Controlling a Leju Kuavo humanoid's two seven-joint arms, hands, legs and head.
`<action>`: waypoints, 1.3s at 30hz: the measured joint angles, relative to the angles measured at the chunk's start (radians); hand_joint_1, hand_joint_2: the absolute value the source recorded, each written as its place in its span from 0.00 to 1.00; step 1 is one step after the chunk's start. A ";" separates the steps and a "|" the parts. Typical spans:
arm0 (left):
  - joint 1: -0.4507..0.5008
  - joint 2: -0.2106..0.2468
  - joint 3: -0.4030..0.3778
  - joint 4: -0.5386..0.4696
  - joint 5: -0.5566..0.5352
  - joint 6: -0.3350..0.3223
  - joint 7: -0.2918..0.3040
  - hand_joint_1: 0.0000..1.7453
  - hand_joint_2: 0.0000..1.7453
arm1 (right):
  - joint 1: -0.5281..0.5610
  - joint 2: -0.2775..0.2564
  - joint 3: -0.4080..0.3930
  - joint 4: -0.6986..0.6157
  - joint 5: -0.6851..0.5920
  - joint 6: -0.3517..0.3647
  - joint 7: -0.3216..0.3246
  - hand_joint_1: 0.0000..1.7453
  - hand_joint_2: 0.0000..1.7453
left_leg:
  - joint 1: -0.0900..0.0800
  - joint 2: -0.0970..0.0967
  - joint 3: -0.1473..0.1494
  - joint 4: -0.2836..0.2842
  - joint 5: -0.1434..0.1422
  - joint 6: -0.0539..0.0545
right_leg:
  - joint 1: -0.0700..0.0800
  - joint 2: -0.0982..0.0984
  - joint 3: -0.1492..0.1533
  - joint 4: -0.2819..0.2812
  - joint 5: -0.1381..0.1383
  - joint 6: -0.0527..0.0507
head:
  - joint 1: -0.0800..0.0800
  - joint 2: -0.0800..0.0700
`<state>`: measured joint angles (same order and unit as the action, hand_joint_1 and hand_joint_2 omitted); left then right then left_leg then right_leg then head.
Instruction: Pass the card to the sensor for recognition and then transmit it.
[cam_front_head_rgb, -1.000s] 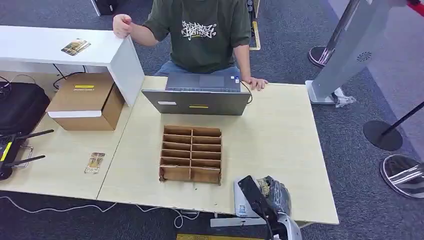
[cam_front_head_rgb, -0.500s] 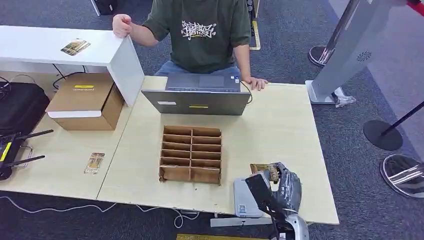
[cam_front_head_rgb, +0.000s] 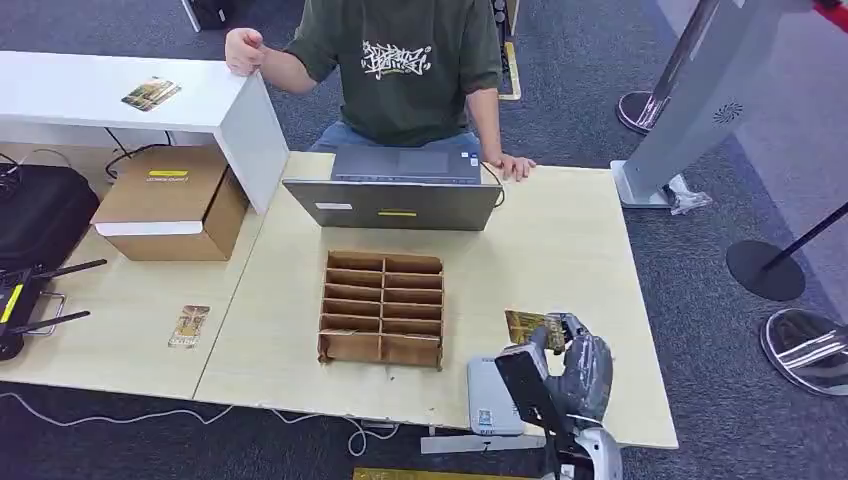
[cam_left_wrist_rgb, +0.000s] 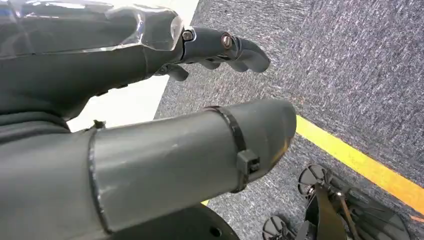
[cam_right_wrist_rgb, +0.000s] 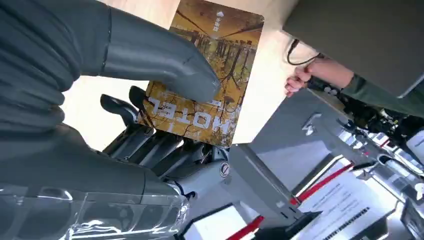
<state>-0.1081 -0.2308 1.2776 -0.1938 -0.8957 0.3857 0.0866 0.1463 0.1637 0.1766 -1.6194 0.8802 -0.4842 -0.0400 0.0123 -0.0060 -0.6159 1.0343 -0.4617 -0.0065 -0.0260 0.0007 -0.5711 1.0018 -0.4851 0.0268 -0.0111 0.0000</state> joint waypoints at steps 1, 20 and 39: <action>0.000 -0.001 0.000 0.000 0.000 0.000 -0.003 0.00 0.00 | -0.001 0.002 -0.001 0.000 0.070 -0.035 0.005 1.00 1.00 | 0.000 0.000 0.000 0.000 0.000 0.000 | 0.000 0.000 0.000 0.000 0.000 0.000 | 0.000 0.000; 0.000 -0.008 0.000 0.000 -0.012 -0.002 -0.009 0.00 0.00 | -0.143 0.029 0.003 0.040 0.610 -0.188 0.061 1.00 1.00 | 0.000 0.001 0.000 0.000 0.000 0.000 | 0.000 0.001 0.000 0.000 0.000 0.000 | 0.000 0.000; -0.002 -0.005 -0.015 0.000 -0.053 -0.008 0.001 0.00 0.00 | -0.795 -0.295 0.721 0.282 0.614 -0.187 0.687 1.00 1.00 | 0.000 0.003 0.000 0.001 0.003 0.002 | 0.000 0.002 0.000 0.000 0.003 0.000 | 0.000 0.000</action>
<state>-0.1098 -0.2358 1.2623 -0.1938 -0.9483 0.3773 0.0874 -0.6485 -0.1316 0.8979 -1.3371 1.4946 -0.6714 0.6466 0.0124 -0.0035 -0.6155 1.0348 -0.4590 -0.0048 -0.0259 0.0030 -0.5715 1.0023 -0.4825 0.0264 -0.0107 0.0000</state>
